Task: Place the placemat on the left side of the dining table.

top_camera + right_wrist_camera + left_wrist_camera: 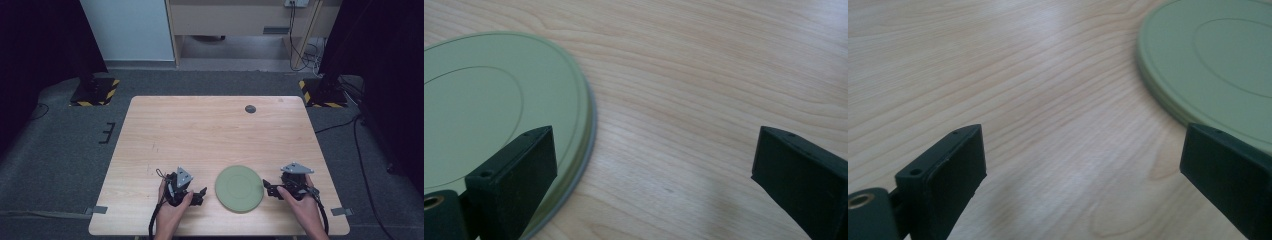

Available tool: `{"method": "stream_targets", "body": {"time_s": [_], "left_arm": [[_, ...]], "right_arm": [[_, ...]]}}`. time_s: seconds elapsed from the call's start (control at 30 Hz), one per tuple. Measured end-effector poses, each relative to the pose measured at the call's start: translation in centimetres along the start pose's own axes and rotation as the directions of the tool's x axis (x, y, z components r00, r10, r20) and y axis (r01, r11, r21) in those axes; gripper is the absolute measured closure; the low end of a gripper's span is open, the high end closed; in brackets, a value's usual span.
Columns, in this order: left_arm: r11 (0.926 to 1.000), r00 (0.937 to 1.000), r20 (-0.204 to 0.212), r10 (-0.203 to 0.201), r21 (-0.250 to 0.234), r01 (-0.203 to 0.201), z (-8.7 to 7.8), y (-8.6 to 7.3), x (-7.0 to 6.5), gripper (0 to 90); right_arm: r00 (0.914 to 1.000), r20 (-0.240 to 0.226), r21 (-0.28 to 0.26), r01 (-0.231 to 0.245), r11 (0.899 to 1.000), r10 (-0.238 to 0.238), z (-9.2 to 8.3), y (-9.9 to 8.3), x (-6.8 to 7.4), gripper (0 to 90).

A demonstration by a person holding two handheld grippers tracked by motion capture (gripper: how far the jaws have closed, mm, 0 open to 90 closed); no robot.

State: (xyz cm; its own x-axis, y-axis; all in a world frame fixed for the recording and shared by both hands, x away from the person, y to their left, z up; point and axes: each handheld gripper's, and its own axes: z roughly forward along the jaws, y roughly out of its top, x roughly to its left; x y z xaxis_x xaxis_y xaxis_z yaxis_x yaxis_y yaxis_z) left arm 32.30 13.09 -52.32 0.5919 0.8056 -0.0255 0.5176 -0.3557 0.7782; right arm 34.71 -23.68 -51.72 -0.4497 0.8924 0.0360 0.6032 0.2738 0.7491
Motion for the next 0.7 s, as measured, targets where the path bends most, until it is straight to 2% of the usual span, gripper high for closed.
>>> {"method": "stream_targets", "body": {"time_s": [0.03, 0.1, 0.17, 0.2, 0.3, 0.43, 0.7], "left_arm": [[0.9999, 0.9994, 0.034, 0.005, -0.014, -0.004, 0.0, 0.1, -0.6, 3.7], [0.9996, 0.9986, 0.051, 0.016, -0.024, -0.015, 0.0, 0.2, -1.3, 3.7], [0.9991, 0.9969, 0.069, 0.037, -0.021, -0.036, 0.1, 0.3, -1.9, 3.7], [0.9989, 0.9956, 0.081, 0.046, -0.015, -0.045, 0.2, 0.3, -2.2, 3.6], [0.9969, 0.9938, 0.079, 0.078, -0.002, -0.078, 0.4, 0.3, -2.8, 3.4], [0.9965, 0.9932, 0.082, 0.083, 0.004, -0.084, 0.6, 0.3, -3.3, 3.4], [0.9951, 0.9926, 0.077, 0.094, 0.023, -0.096, 1.1, 0.2, -3.8, 3.6]], "right_arm": [[0.9999, -0.008, -0.002, 0.011, 1.000, -0.011, 0.1, -0.2, 0.4, 4.6], [0.9997, -0.022, 0.009, 0.012, 1.000, -0.011, 0.2, -0.5, 0.8, 4.8], [0.9987, -0.036, 0.016, 0.038, 0.999, -0.037, -0.1, -0.6, 0.9, 4.7], [0.9986, -0.039, 0.014, 0.035, 0.999, -0.034, -0.2, -0.7, 1.0, 4.8], [0.9983, -0.043, 0.008, 0.040, 0.999, -0.039, -0.6, -0.9, 0.9, 4.9], [0.9989, -0.041, 0.005, 0.024, 1.000, -0.024, -0.9, -1.3, 0.5, 5.1], [0.9978, -0.052, 0.013, 0.042, 0.999, -0.042, -1.5, -1.9, 0.6, 5.2]]}}
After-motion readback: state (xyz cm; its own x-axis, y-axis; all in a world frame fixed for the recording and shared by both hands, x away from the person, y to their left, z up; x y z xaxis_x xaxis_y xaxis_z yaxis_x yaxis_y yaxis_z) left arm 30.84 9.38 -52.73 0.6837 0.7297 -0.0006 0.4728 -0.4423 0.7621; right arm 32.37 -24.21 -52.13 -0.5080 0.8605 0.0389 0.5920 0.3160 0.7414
